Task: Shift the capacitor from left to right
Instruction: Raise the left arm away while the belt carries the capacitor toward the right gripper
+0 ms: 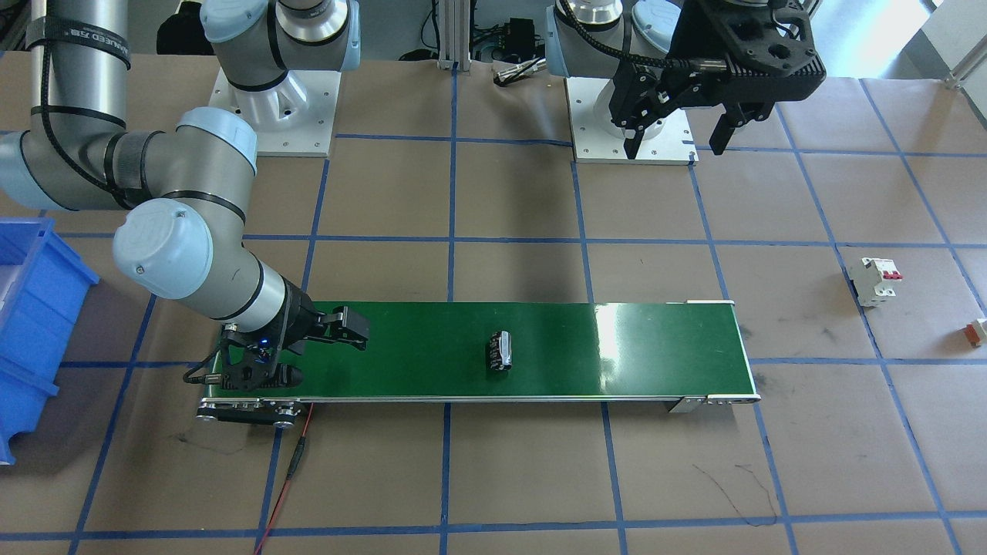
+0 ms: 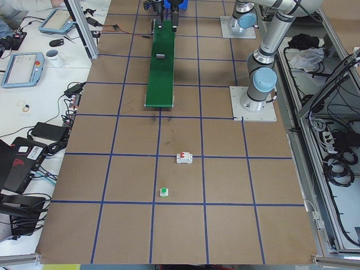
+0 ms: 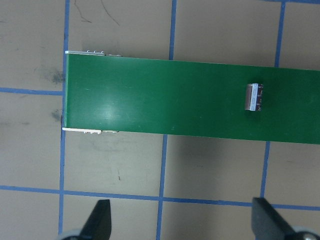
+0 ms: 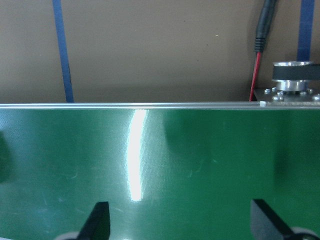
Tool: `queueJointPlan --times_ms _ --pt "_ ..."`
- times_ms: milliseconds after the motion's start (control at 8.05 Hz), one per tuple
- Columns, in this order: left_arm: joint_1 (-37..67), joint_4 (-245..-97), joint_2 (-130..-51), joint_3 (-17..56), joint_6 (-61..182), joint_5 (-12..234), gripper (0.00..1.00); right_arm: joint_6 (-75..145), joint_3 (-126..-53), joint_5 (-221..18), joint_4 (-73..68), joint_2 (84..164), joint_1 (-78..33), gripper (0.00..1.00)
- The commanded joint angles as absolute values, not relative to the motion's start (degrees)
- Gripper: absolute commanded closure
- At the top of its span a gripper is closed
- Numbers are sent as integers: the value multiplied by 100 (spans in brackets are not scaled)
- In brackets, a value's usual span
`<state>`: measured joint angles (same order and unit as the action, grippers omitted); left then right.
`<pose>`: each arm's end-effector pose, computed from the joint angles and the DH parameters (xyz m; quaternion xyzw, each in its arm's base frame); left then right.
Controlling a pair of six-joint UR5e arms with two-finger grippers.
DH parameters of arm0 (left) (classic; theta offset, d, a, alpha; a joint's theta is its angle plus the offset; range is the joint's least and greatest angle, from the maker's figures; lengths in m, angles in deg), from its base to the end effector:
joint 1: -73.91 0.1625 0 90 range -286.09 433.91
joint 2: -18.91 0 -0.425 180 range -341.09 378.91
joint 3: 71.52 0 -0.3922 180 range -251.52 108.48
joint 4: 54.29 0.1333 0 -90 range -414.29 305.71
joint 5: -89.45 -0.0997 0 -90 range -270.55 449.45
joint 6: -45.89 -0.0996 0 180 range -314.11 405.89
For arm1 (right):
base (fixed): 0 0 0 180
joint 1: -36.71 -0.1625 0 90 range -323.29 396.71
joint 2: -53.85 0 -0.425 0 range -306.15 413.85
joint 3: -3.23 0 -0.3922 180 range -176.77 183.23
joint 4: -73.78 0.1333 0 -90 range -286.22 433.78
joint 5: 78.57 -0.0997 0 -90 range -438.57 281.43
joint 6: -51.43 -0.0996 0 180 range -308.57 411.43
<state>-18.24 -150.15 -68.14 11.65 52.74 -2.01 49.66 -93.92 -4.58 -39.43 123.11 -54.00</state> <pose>-0.1483 -0.4657 0.5610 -0.0414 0.9985 -0.0351 0.0100 0.1681 -0.5867 0.2729 0.0148 0.9893 0.0434 0.1382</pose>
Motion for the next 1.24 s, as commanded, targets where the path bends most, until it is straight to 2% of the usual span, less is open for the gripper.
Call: queueJointPlan --times_ms 0,1118 --pt "-1820 -15009 -6811 1171 5266 -204 0 4967 -9389 -465 -3995 12311 -5400 0" --pt "-1829 -14983 -6819 1188 5275 -205 0 5011 -9398 -448 -4005 12241 -5400 0"
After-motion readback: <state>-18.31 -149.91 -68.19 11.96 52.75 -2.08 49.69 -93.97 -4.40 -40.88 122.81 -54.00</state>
